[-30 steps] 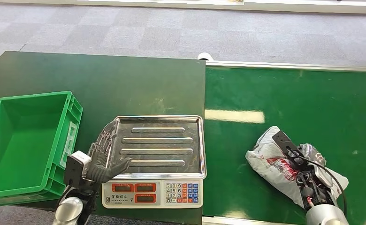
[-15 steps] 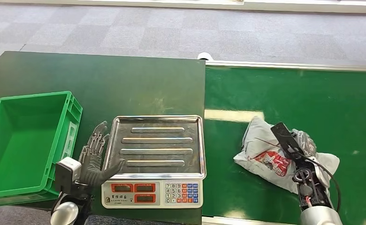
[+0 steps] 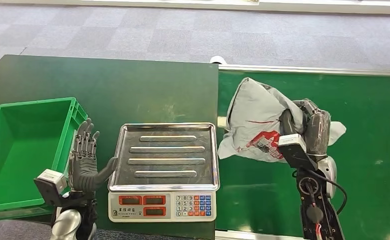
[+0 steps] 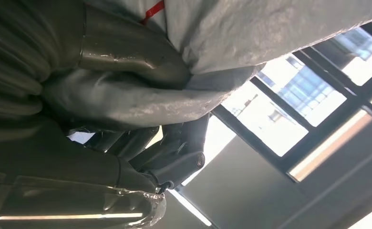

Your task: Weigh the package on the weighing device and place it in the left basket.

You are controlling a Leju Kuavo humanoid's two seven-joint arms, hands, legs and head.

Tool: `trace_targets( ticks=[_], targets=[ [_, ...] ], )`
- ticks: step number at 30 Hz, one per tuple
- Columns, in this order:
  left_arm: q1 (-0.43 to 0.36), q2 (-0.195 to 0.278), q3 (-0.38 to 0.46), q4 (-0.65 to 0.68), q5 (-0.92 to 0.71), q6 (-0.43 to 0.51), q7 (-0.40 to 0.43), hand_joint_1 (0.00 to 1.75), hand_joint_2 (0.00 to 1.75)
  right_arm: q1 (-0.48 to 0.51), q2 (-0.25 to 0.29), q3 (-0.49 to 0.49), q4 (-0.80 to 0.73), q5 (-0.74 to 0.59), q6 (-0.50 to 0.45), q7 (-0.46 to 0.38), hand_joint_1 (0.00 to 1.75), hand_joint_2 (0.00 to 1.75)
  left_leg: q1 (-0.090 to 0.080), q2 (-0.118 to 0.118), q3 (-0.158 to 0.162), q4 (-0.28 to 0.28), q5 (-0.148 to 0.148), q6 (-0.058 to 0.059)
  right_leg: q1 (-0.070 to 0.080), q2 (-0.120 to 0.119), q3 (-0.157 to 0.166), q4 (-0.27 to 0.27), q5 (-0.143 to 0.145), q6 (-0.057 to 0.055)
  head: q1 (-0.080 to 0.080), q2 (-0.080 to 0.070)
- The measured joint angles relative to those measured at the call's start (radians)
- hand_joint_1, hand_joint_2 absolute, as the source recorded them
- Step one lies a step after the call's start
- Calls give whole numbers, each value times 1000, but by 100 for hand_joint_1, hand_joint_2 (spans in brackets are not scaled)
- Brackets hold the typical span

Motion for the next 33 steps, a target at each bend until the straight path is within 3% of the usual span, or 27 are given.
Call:
trace_targets(
  ticks=[5, 13, 20, 25, 33],
  targets=[
    [-18, 0, 1, -6, 16, 97, -68, 0, 175, -67, 12, 100, -40, 3, -37, -22, 175, 175, 0, 0, 1, 0, 0, 0, 0, 0, 0, 0, 0, 0, 0, 0],
    [-26, -2, 1, -61, 44, 167, -73, 0, 175, -132, 36, 207, -64, 52, -71, -47, 175, 175, 0, 0, 0, 0, 0, 0, 0, 0, -1, 0, 0, 0, 0, 0],
    [-33, -18, 12, -148, 35, 266, -73, 0, 175, -213, 62, 346, -27, 71, -30, -46, 175, 175, 1, 0, 0, 0, 0, 0, 1, 0, 0, 1, 0, 0, 0, 0],
    [-37, -29, 19, -175, 43, 280, -73, 0, 175, -250, 84, 450, 78, 125, 9, -53, 175, 175, 1, 0, 0, 0, 0, 0, 1, 0, 0, 1, 0, 0, 0, 0],
    [-51, -42, 23, -184, 44, 294, -73, 0, 175, -313, 146, 663, 398, 198, 122, -49, 175, 175, 1, -1, 0, 0, 1, 0, 1, 0, 0, 1, 0, 0, 0, 0]
  ],
)
